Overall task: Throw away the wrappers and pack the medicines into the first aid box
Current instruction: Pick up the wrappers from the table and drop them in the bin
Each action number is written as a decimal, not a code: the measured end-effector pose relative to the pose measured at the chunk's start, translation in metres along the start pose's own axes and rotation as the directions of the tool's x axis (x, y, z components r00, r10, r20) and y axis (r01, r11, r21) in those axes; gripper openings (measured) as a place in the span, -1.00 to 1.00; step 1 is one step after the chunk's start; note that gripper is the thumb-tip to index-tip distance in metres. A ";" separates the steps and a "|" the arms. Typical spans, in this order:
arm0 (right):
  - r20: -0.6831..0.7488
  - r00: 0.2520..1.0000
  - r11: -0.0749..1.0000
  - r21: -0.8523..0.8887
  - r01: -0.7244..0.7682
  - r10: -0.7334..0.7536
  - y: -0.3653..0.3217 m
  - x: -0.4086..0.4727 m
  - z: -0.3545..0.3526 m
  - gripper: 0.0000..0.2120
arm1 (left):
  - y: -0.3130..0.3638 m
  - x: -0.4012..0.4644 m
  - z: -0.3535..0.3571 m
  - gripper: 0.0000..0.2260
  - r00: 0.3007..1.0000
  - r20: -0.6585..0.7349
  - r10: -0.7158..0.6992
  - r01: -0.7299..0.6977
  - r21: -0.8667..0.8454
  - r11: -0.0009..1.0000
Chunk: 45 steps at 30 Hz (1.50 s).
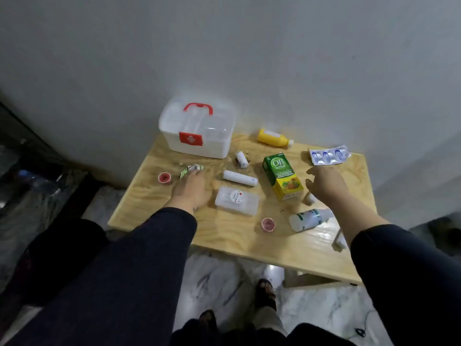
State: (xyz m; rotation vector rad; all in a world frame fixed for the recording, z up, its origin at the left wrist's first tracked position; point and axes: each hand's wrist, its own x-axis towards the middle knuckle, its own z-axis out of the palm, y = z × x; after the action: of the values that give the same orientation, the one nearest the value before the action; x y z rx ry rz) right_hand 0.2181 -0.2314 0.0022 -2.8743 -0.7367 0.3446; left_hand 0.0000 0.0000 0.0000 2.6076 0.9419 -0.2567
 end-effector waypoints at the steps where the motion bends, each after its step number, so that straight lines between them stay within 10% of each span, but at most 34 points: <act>1: -0.012 1.000 1.000 -0.002 -0.013 0.013 0.004 0.007 -0.002 -0.66 | 0.000 0.005 0.003 -0.50 0.999 -0.006 -0.034 0.034 -0.002 0.999; 11: -0.054 0.997 0.999 -0.002 0.054 -0.054 0.037 0.096 0.021 -0.70 | 0.016 0.041 0.049 -0.46 0.924 -0.121 -0.363 0.354 -0.094 0.931; 28: -0.117 0.960 0.926 -0.315 0.208 -0.256 0.038 0.104 -0.001 -0.77 | 0.046 0.034 0.008 -0.59 0.933 -0.185 -0.310 0.349 0.249 0.903; 36: -0.238 0.909 0.940 -0.068 0.334 -0.341 -0.069 0.102 -0.084 -0.75 | 0.045 0.014 -0.048 -0.75 0.829 -0.323 -0.457 0.337 -0.364 0.868; 45: -0.291 0.789 0.787 0.155 0.597 -0.541 -0.245 0.028 -0.116 -0.80 | -0.017 -0.043 -0.113 -0.80 0.656 -0.431 -0.620 0.245 -0.655 0.715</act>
State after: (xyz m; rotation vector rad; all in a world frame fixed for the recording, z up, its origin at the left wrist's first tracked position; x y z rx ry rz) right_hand 0.1607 -0.0161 0.1586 -2.2568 -1.3577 0.0066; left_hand -0.0384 0.0307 0.1117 1.8584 1.6149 0.7409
